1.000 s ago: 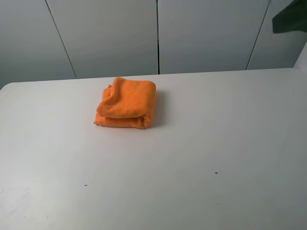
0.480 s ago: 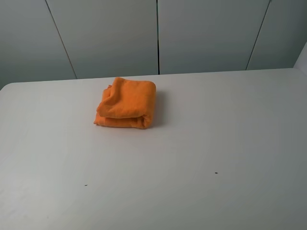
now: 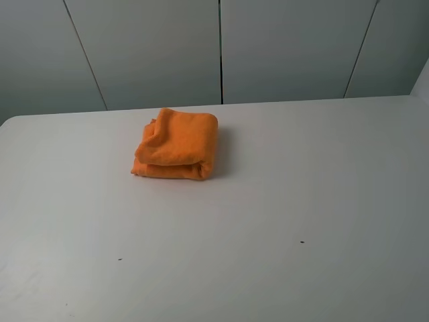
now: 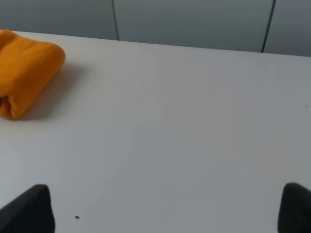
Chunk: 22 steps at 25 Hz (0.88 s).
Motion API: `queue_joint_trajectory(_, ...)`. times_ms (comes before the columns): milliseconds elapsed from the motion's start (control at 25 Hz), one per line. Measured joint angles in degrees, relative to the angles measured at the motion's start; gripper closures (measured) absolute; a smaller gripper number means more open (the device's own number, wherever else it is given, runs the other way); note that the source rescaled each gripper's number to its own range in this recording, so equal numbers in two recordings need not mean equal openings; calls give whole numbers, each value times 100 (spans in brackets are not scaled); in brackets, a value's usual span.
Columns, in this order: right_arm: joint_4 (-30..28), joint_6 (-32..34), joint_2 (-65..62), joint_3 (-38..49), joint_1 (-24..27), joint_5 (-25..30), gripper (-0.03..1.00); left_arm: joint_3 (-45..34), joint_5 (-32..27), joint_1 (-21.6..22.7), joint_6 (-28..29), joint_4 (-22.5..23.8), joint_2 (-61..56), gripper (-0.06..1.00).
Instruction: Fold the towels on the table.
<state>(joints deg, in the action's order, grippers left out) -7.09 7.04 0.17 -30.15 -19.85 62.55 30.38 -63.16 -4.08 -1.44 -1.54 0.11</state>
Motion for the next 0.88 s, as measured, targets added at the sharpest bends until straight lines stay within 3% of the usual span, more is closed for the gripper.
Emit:
queue_joint_trajectory(200, 355, -422, -22, 73, 0, 31, -3, -83, 57, 0, 83, 70, -13, -5)
queue_joint_trajectory(680, 467, -408, -22, 73, 0, 31, -3, -106, 74, 0, 144, 154, -11, -5)
queue_joint_trajectory(880, 480, -577, -22, 73, 448, 31, -3, -106, 74, 0, 144, 154, -11, -5)
